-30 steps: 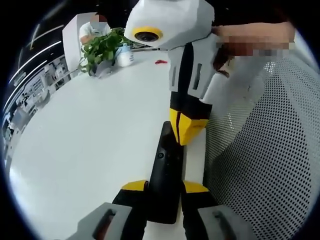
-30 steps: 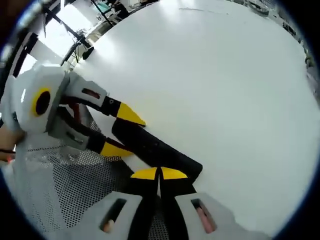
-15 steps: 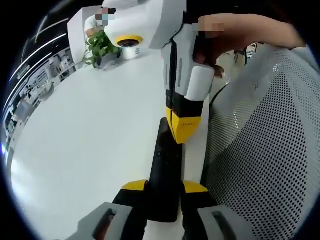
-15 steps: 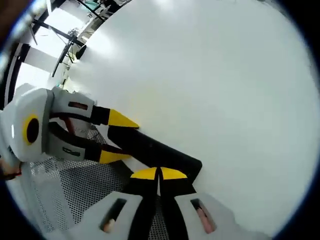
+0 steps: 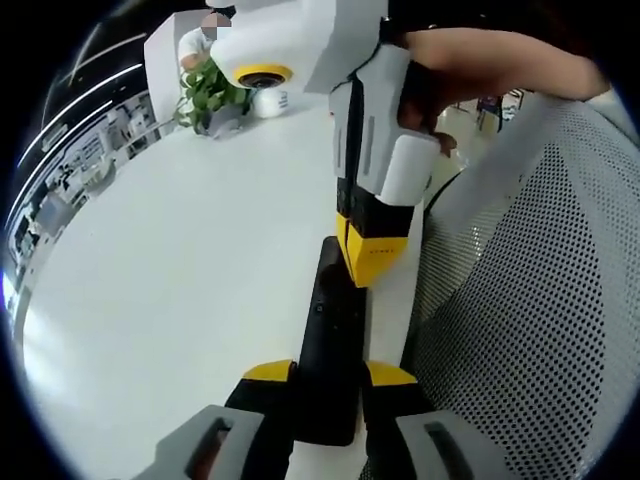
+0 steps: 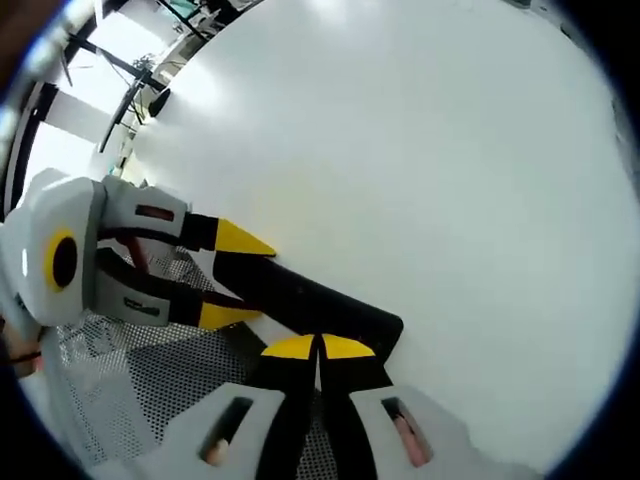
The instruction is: Press the specified remote control buttons in sequence, fully releasing each button before pressing the next.
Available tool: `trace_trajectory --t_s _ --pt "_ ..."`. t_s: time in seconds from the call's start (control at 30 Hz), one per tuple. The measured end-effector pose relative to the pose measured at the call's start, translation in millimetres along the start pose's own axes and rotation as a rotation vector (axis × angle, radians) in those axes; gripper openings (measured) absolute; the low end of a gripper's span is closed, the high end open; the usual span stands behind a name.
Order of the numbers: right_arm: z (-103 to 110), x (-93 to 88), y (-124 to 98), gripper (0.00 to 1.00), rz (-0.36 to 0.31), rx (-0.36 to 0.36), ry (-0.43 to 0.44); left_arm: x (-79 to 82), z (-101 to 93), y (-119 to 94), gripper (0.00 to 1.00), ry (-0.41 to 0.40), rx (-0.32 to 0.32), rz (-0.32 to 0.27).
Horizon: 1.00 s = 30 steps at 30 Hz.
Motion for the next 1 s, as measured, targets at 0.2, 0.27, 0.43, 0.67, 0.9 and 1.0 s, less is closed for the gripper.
trace_trajectory --t_s 0.2,0.27,0.43,0.67,0.9,1.0 --pt "-2.3 -1.5 -2.3 0.0 -0.001 -0.034 -0.028 -0.5 0.4 -0.4 0.26 0.001 -0.005 -0.005" --pt "-4.4 -0.9 -2.0 0.0 0.002 -0.018 0.002 -0.7 0.7 -0.5 0.26 0.005 -0.007 -0.008" --pt "-1.0 1.0 -1.0 0.0 -0.006 -0.013 0.012 -1.2 0.9 -0.8 0.26 0.011 -0.012 -0.017" --pt "-2.3 -0.2 -0.6 0.0 -0.022 -0.024 -0.003 -0.9 1.2 -0.6 0.26 0.015 -0.016 -0.016" --pt "0.1 -0.1 0.2 0.0 -0.025 -0.038 -0.03 -0.4 0.8 -0.5 0.26 0.015 -0.016 -0.022" --pt "3.0 -1.2 -0.7 0.0 -0.029 -0.058 -0.066 -0.6 1.1 -0.7 0.26 0.013 -0.017 -0.023"
Point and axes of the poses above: the point that each gripper's makers call its tool centre point, and the gripper's own axes: y roughly forward along the fingers, z roughly to its left, x roughly out of its top, the point moved 7 cm from there along -y, roughly backward along the fingers, and after that the axes turned 8 degrees about -x, right-handed, at the moved point
